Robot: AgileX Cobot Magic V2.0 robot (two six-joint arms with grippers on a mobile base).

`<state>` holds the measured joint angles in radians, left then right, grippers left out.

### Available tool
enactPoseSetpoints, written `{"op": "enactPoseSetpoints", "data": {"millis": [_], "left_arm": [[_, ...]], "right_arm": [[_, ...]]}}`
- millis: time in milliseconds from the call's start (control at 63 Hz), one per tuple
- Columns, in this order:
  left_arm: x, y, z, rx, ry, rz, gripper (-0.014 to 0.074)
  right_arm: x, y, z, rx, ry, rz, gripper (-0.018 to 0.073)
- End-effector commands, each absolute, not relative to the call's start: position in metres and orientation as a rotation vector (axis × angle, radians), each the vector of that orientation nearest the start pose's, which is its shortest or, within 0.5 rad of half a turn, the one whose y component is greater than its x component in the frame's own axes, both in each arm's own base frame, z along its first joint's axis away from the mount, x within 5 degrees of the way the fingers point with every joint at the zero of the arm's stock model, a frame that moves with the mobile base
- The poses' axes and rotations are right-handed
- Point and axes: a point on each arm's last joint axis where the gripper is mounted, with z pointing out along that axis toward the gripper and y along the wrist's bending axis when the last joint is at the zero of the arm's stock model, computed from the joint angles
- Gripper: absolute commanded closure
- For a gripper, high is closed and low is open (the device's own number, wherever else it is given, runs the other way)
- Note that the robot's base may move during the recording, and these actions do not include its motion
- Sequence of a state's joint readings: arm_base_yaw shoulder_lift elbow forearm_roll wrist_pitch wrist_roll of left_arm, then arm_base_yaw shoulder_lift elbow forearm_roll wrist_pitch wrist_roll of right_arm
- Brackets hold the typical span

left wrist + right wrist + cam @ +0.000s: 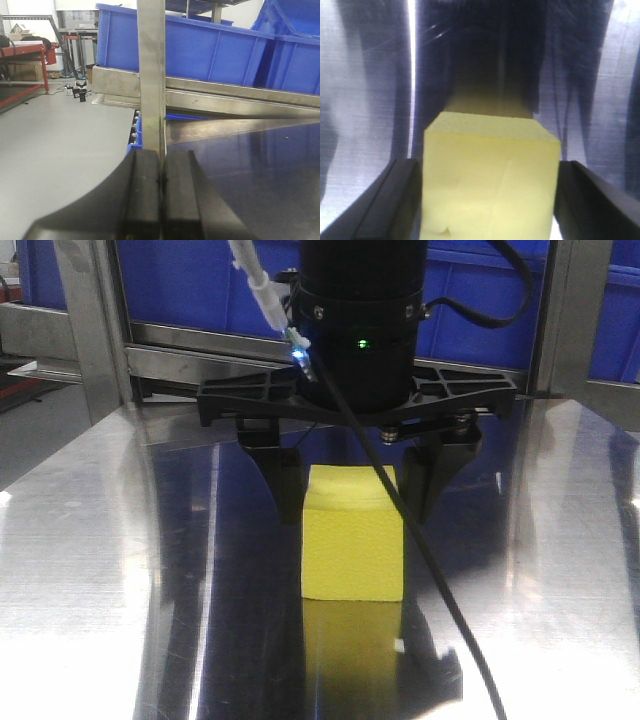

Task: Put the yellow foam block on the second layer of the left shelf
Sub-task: 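Close the right gripper on the yellow foam block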

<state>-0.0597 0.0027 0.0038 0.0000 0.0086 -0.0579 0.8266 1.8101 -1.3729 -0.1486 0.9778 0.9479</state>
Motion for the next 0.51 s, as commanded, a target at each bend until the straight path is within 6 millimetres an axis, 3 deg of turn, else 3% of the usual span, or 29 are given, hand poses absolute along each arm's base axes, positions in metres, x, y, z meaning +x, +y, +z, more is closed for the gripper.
{"op": "enactPoseSetpoints", "data": {"millis": [0,222,492], "left_arm": [[0.0581,-0.0038,0.2086,0.003,1.457,-0.103,0.0472],[0.0582,-0.0037,0.2086,-0.002,1.457,-0.107,0.0472],[0.0582,-0.0037,0.2086,-0.002,1.457,-0.107,0.0472]], "right_arm": [[0.2633,0.2627,0.2535,0.091,2.815,0.239,-0.004],[0.2643,0.2646,0.2464,0.099,2.836,0.224,-0.0029],[0.2643,0.2647,0.2464,0.114,2.836,0.229,0.0074]]}}
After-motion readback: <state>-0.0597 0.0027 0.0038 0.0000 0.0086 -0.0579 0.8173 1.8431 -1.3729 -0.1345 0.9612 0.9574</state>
